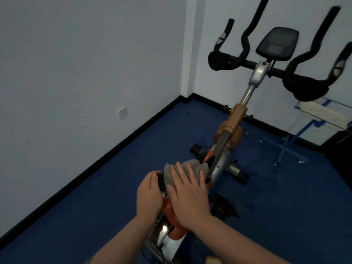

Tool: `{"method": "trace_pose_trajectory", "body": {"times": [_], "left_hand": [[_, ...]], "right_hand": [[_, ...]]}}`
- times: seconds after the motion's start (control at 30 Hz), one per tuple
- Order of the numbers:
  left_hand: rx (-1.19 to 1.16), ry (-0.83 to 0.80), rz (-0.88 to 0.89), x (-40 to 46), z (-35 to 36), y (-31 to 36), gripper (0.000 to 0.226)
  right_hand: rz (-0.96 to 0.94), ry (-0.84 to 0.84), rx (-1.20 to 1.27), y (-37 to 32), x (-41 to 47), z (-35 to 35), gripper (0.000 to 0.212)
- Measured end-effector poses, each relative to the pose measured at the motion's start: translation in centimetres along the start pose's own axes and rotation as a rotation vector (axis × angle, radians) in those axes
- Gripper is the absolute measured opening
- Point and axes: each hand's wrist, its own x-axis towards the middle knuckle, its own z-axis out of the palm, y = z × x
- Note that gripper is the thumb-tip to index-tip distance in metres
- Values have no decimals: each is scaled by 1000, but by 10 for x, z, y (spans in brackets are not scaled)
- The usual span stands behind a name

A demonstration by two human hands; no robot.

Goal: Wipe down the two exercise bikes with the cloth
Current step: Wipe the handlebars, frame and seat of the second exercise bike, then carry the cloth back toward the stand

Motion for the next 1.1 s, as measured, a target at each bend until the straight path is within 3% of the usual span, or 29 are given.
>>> {"method": "trace_pose_trajectory", "body": {"times": [0.1, 0.23, 0.37, 0.6, 0.83, 1.0, 1.1], "left_hand": [[-9, -67, -4, 1, -4, -2, 34], [68, -187, 46, 4, -13, -8, 31], [121, -257, 102, 9, -20, -11, 30], [109, -325, 107, 8, -26, -9, 35], [221, -396, 296, 4, -19, 12, 36], [258, -523, 441, -5, 11, 52, 34], [282, -578, 548, -17, 44, 78, 31]], "right_hand": [[-59, -17, 238, 3, -14, -10, 59], [-26, 120, 476, 18, -43, -23, 56], [-59, -62, 346, 3, -67, -5, 69], [-20, 300, 279, -13, -86, -2, 38], [152, 94, 577, 21, -80, -52, 25], [187, 111, 525, 57, -90, -93, 22], [215, 104, 364, 86, -107, -116, 22]]}}
